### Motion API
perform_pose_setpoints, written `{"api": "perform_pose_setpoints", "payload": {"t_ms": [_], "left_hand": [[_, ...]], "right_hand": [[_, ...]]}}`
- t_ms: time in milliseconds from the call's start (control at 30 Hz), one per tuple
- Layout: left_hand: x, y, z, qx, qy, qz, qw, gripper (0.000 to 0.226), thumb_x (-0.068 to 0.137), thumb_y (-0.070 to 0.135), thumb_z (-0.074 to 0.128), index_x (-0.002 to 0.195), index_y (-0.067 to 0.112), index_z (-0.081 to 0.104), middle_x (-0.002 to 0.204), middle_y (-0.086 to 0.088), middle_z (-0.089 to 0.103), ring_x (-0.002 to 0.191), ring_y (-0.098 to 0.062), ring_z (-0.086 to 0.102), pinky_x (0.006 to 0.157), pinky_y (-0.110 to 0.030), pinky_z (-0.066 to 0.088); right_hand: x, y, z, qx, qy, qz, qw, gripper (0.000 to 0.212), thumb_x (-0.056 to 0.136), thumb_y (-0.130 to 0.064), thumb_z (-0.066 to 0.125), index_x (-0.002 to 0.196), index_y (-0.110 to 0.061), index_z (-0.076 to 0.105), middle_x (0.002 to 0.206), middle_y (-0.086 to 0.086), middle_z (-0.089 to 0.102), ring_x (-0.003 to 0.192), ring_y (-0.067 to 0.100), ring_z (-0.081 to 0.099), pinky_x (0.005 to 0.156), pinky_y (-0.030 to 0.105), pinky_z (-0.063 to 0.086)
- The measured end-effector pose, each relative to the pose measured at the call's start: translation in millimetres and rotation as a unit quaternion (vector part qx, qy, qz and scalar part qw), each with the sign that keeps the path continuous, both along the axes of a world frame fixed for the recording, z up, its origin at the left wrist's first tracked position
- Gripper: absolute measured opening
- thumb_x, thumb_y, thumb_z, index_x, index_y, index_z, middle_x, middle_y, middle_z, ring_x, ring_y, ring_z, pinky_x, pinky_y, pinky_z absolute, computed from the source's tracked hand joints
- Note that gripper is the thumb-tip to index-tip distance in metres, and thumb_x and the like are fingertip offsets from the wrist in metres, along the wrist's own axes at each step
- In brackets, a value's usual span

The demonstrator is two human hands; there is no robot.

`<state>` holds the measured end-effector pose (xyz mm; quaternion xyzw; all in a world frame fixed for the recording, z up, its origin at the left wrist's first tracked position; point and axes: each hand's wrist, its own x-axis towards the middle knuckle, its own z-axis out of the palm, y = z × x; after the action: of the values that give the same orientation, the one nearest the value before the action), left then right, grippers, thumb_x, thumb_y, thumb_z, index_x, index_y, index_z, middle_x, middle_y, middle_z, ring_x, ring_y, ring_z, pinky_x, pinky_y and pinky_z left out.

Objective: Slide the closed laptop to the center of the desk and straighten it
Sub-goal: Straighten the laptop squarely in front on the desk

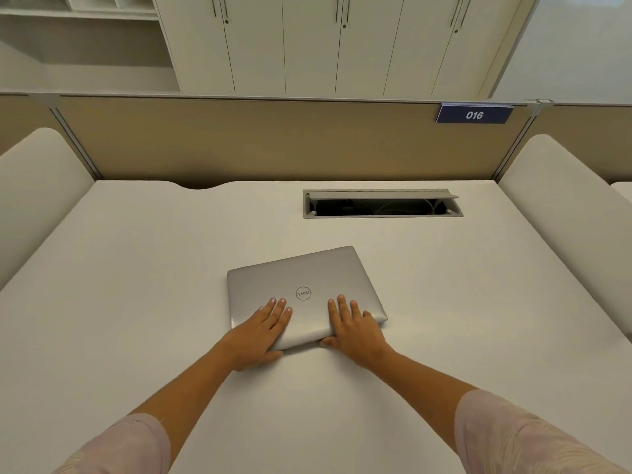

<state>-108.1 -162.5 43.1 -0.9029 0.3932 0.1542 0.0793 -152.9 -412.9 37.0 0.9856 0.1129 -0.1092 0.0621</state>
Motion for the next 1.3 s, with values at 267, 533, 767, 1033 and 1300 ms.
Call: {"api": "perform_pose_setpoints", "payload": {"t_ms": [267, 533, 767, 1033, 1300], "left_hand": [[-0.2, 0.4, -2.0, -0.205, 0.045, 0.3, 0.931, 0.096, 0.089, 0.069, 0.033, 0.152, 0.016, -0.015, 0.157, -0.007, -0.025, 0.145, -0.026, -0.024, 0.116, -0.044, -0.013], [10.1, -27.8, 3.7, -0.312, 0.138, 0.6, 0.723, 0.109, 0.087, 0.066, 0.047, 0.15, 0.001, -0.014, 0.159, -0.022, -0.013, 0.147, -0.037, -0.011, 0.119, -0.048, 0.003], [22.6, -34.4, 9.6, -0.293, 0.124, 0.628, 0.71, 0.111, 0.084, 0.067, 0.052, 0.15, -0.001, -0.005, 0.154, -0.022, 0.015, 0.14, -0.037, 0.015, 0.109, -0.051, 0.026], [30.3, -41.9, 11.8, -0.293, 0.136, 0.612, 0.722, 0.107, 0.085, 0.067, 0.05, 0.151, 0.001, -0.004, 0.152, -0.022, 0.015, 0.139, -0.036, 0.015, 0.108, -0.051, 0.027], [30.6, -75.4, 17.9, -0.302, 0.158, 0.572, 0.746, 0.111, 0.083, 0.066, 0.056, 0.151, 0.002, -0.004, 0.154, -0.021, 0.014, 0.141, -0.036, 0.013, 0.11, -0.051, 0.026]], "right_hand": [[22.4, -32.5, 12.5, 0.208, -0.09, -0.102, 0.969, 0.074, 0.095, -0.059, 0.039, 0.152, -0.016, 0.021, 0.16, 0.007, 0.023, 0.148, 0.022, 0.014, 0.121, 0.039, 0.016], [50.9, -40.0, 20.4, 0.36, 0.013, -0.327, 0.874, 0.079, 0.086, -0.046, 0.065, 0.143, -0.005, 0.028, 0.145, 0.015, 0.04, 0.131, 0.033, 0.042, 0.105, 0.048, 0.04], [62.8, -38.7, 24.3, 0.321, 0.007, -0.351, 0.88, 0.057, 0.084, -0.037, 0.071, 0.12, -0.001, 0.045, 0.123, 0.02, 0.054, 0.115, 0.037, 0.051, 0.092, 0.043, 0.044], [49.3, -45.2, 18.7, 0.353, -0.05, -0.389, 0.849, 0.045, 0.074, -0.031, 0.082, 0.095, -0.004, 0.052, 0.103, 0.015, 0.064, 0.097, 0.033, 0.059, 0.073, 0.033, 0.043], [30.4, -76.8, 16.2, 0.368, -0.08, -0.451, 0.809, 0.044, 0.07, -0.029, 0.085, 0.091, -0.006, 0.054, 0.095, 0.012, 0.063, 0.083, 0.027, 0.052, 0.07, 0.035, 0.043]]}}
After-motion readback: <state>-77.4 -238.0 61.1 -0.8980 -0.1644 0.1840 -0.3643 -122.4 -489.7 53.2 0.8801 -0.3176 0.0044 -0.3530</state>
